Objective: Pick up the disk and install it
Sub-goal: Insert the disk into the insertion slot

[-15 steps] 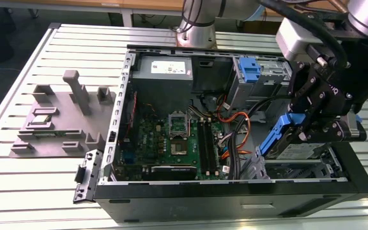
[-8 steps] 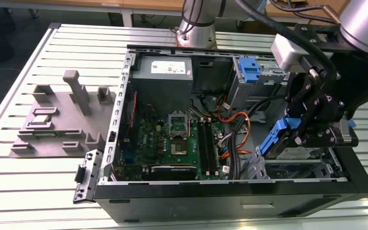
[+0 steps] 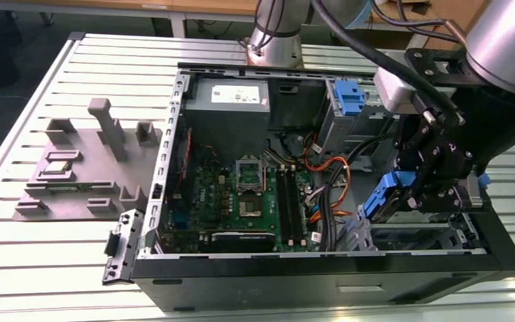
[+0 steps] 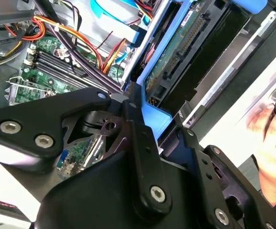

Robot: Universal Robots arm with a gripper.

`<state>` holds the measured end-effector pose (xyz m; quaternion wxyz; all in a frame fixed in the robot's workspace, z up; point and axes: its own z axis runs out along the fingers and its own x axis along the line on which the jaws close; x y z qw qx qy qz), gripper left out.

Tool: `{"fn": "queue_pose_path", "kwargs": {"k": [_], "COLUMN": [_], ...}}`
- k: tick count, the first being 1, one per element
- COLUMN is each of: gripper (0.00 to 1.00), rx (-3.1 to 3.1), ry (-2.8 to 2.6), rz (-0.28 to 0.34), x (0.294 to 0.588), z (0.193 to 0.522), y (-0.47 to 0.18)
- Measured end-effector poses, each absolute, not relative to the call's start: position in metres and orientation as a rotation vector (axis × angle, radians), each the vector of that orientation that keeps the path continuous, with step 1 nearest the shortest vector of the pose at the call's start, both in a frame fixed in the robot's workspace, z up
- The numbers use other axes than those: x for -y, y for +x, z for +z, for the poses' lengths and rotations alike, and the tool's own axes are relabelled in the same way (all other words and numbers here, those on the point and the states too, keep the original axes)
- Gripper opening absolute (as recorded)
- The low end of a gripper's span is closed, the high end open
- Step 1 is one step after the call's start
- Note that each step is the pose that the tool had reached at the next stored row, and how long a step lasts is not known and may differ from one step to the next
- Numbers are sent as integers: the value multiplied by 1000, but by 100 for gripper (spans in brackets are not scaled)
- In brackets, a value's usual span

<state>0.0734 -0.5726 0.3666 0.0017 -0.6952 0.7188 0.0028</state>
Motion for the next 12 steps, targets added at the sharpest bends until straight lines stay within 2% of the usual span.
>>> {"fn": "queue_pose_path", "kwargs": {"k": [12], "gripper": [36], "rx": [-2257], "ry": [-2181], "rz": [8], "x": [573], "z": [357], "y": [73]}}
